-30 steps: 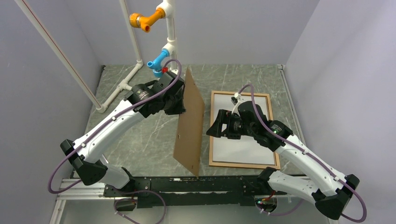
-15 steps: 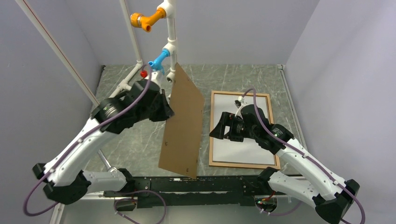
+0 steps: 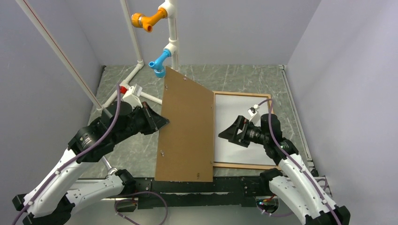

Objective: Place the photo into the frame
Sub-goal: Turn over the photo frame item at the center of the board.

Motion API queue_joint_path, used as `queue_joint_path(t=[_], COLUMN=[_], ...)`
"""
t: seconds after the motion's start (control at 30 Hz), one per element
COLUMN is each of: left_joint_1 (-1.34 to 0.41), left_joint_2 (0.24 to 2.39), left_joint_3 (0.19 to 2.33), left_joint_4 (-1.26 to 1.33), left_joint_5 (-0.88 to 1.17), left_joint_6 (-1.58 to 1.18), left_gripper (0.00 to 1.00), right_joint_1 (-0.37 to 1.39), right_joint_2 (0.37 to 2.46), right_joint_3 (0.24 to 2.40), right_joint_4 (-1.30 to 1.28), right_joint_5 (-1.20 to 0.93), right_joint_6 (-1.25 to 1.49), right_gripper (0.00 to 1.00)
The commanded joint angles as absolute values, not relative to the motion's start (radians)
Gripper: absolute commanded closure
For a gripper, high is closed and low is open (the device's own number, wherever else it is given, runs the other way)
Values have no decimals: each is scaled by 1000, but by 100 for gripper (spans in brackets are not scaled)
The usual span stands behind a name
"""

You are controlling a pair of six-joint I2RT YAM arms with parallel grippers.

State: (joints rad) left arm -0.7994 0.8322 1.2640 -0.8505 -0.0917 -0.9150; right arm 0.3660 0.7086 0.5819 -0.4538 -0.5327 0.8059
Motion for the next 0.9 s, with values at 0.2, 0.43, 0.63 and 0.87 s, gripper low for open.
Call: queue_joint_path(t=[0.2, 0.43, 0.63, 0.87], left_joint_1=[-758, -749, -731, -688], left_joint_2=[768, 765, 748, 758], left_joint_3=[1178, 1132, 1099, 1026], left_joint_4=[-499, -431, -436, -478], left_joint_5=[99, 141, 132, 139], left_joint_6=[-1014, -1038, -1037, -1022], left_gripper=[100, 100, 100, 100], right_joint_1=[162, 117, 61, -9], right_joint_2=[674, 664, 619, 597], right_joint_3=[407, 368, 382, 321], right_joint_4=[-5, 227, 267, 588], right_joint_5=[-940, -1050, -1111, -1208], right_joint_6=[951, 1068, 1118, 1369], right_gripper=[1, 9, 36, 39])
